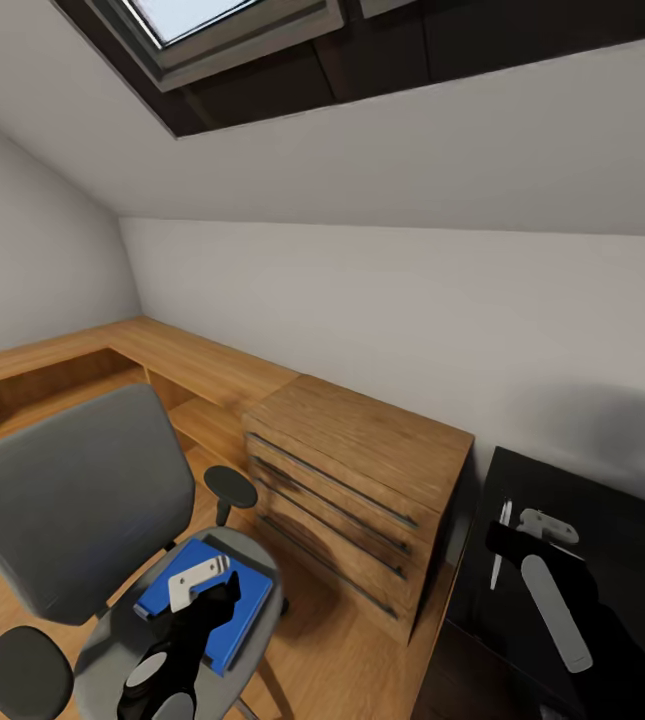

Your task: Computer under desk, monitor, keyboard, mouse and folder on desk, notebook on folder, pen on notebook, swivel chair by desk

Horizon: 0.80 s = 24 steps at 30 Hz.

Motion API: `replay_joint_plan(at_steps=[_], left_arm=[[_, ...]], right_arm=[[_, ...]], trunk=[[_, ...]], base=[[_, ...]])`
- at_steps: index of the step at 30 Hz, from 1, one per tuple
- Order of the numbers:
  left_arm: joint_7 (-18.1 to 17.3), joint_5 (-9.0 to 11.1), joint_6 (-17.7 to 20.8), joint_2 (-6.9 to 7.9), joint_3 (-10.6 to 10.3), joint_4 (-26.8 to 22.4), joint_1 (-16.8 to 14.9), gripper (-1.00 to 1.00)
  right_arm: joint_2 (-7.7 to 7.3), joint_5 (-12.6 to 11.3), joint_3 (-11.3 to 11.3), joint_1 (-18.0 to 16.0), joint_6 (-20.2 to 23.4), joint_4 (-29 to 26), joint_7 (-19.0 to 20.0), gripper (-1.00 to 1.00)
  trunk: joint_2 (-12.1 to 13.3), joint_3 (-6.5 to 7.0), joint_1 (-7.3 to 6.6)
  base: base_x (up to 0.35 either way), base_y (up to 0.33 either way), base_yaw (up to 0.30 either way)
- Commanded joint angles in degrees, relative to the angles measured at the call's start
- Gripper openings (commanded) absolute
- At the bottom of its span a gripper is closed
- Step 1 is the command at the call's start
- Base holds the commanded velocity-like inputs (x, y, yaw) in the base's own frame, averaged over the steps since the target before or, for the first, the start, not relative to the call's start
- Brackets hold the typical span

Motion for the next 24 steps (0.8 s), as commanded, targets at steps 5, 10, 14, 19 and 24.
replay_joint_plan(at_steps=[5, 10, 14, 19, 24], left_arm=[[0.44, 0.15, 0.24, -0.06, -0.38, -0.11, -0.07, 1.0], [0.43, 0.15, 0.24, -0.07, -0.43, -0.11, -0.07, 1.0], [0.47, 0.15, 0.27, -0.08, -0.48, -0.11, -0.07, 1.0], [0.47, 0.15, 0.3, -0.15, -0.5, -0.11, -0.07, 1.0], [0.46, 0.15, 0.31, -0.15, -0.5, -0.11, -0.07, 1.0]], right_arm=[[-3.75, -0.8, -4.02, -6.23, -0.49, 20.84, 3.19, -1.0], [-5.84, -0.58, -4.24, -12.06, -3.33, 33.8, 7.05, -1.0], [-6.05, -0.47, -4.25, -13.24, -3.47, 36.47, 7.16, -1.0], [-6.09, -0.37, -4.25, -13.64, -3.49, 37.11, 7.12, -1.0], [-6.09, -0.34, -4.25, -13.71, -3.49, 37.13, 7.12, -1.0]], trunk=[[-0.04, -0.07, 0.0], [-0.04, -0.07, 0.0], [-0.04, -0.07, 0.0], [-0.85, -0.43, 0.44], [-1.25, -0.61, 0.66]], base=[[0.0, 0.0, -0.002], [0.0, 0.0, 0.0], [0.0, 0.0, 0.0], [0.0, 0.0, 0.0], [0.0, 0.0, 0.0]])
